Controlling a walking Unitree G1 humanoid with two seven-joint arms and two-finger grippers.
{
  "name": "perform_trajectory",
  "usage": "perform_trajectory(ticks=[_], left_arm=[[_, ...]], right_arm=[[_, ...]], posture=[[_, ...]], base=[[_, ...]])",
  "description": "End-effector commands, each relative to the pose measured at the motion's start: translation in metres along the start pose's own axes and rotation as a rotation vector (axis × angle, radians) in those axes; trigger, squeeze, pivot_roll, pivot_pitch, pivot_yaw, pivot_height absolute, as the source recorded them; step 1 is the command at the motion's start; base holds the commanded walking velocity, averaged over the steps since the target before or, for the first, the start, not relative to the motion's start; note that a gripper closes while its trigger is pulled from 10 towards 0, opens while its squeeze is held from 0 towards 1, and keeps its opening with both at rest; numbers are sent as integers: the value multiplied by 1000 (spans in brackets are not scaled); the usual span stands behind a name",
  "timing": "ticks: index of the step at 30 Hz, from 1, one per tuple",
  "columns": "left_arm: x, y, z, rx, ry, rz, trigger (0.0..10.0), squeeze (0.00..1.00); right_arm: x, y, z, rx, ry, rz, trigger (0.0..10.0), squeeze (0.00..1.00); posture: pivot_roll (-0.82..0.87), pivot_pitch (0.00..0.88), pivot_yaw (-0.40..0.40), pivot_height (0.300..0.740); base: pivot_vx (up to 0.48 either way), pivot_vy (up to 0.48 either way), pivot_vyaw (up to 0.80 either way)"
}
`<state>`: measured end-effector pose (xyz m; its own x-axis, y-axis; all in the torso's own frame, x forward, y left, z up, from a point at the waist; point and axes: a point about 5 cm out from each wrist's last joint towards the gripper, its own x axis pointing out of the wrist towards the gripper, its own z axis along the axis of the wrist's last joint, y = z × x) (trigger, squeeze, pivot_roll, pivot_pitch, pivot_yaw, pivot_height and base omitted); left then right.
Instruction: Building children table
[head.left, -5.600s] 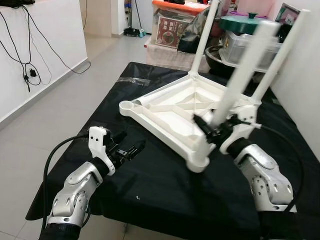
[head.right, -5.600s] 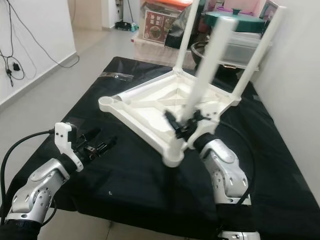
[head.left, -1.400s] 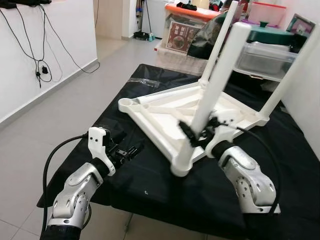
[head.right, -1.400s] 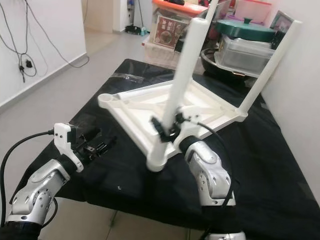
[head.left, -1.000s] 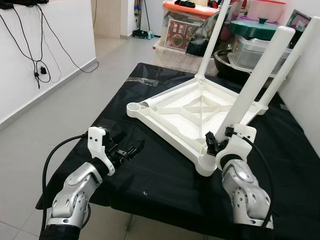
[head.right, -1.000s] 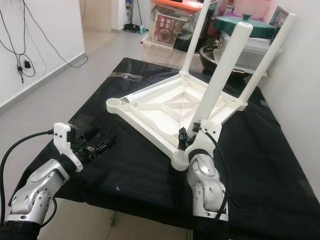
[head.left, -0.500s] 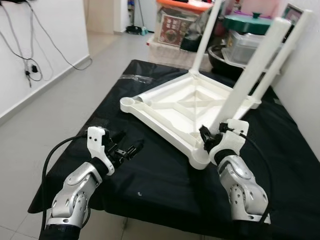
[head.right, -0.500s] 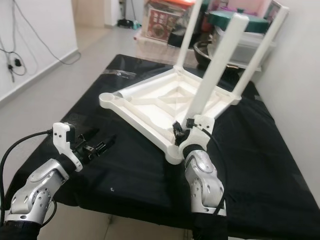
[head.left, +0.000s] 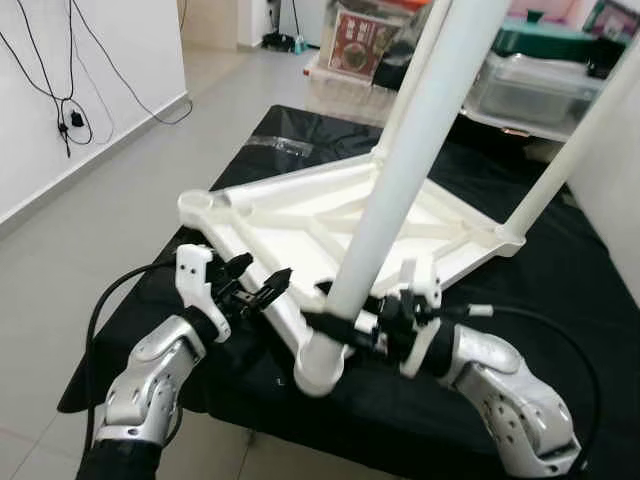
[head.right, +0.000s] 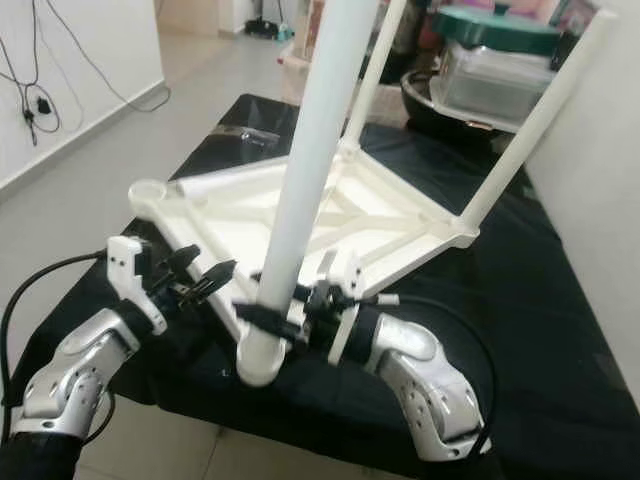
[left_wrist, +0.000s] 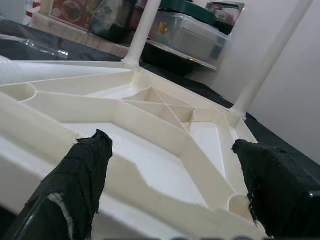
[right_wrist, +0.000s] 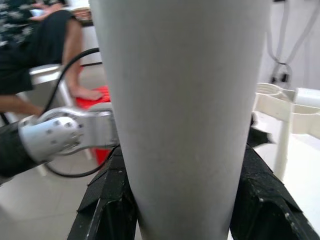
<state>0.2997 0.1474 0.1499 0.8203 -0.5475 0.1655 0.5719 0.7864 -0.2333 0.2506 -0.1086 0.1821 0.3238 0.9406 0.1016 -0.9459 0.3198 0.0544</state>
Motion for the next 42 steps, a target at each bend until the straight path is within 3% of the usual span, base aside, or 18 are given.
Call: perform_trajectory(ticks=[1, 4, 5, 6, 9, 12, 15, 16, 19, 20, 21, 22, 27, 28, 29, 30, 32, 42], left_arm=[[0, -2, -3, -1, 17, -11, 10000, 0], [0, -2, -3, 0, 18, -11, 10000, 0], [0, -2, -3, 0, 17, -10, 10000, 0], [0, -3, -3, 0, 16, -9, 10000, 0], [0, -3, -3, 0, 16, -9, 10000, 0], [-1, -3, -3, -1, 18, -11, 10000, 0], [-1, -3, -3, -1, 18, -12, 10000, 0], [-1, -2, -3, -1, 19, -13, 10000, 0], [-1, -2, -2, -1, 19, -14, 10000, 0], [-1, -2, -2, -1, 19, -14, 10000, 0], [-1, -2, -2, -1, 18, -14, 10000, 0], [-1, -2, -2, 0, 18, -13, 10000, 0], [-1, -2, -2, 0, 17, -9, 10000, 0], [-1, -1, -2, 1, 16, -8, 10000, 0], [-1, -1, -2, 1, 16, -8, 10000, 0], [-1, -1, -2, 1, 16, -8, 10000, 0], [-1, -1, -2, 1, 16, -9, 10000, 0], [2, -2, -2, -2, 12, -10, 10000, 0]], right_arm=[[6, 5, -2, -1, -19, 100, 0, 0], [6, 0, -8, -26, 15, 84, 0, 0], [6, -4, -12, -42, 38, 53, 2745, 0], [6, -7, -15, -59, 65, 20, 10000, 0], [5, -10, -17, -69, 83, -1, 10000, 0], [2, -29, -22, -58, 110, -180, 10000, 0], [1, -33, -23, -54, 109, -217, 10000, 0], [0, -39, -20, -43, 78, -265, 10000, 1000], [-1, -49, -15, -76, 54, -378, 10000, 1000], [-3, -53, -13, -78, 33, -413, 10000, 86], [-4, -54, -12, -78, 22, -428, 10000, 86], [-7, -59, -12, -64, 7, -496, 10000, 0], [-16, -73, -10, -53, -36, -701, 10000, 0], [-29, -87, -10, 19, -78, -933, 10000, 0], [-38, -94, -12, 73, -90, -1065, 10000, 0], [-38, -94, -12, 73, -90, -1065, 10000, 0], [-60, -106, -20, 129, -58, -1354, 10000, 0], [-63, -112, -19, 131, -41, -1535, 10000, 0]], posture=[[68, 0, -135, 740], [75, 0, -137, 740], [75, 0, -137, 740], [75, 0, -135, 740], [75, 0, -135, 740], [75, 0, -135, 740], [75, 0, -135, 740], [67, 0, -126, 740], [62, 0, -123, 740], [62, 0, -123, 740], [62, 0, -123, 740], [64, 0, -125, 740], [60, 0, -124, 740], [56, 0, -121, 740], [56, 0, -121, 740], [56, 0, -121, 740], [56, 0, -121, 740], [51, 0, -128, 740]], base=[[0, 0, 0], [0, 0, 0], [0, 0, 0], [0, 0, 0], [0, 0, 0], [0, 0, 0], [0, 0, 0], [0, 0, 0], [0, 0, 0], [0, 0, 0], [0, 0, 0], [0, 0, 0], [0, 0, 0], [0, 0, 0], [0, 0, 0], [0, 0, 0], [0, 0, 0], [0, 0, 0]])
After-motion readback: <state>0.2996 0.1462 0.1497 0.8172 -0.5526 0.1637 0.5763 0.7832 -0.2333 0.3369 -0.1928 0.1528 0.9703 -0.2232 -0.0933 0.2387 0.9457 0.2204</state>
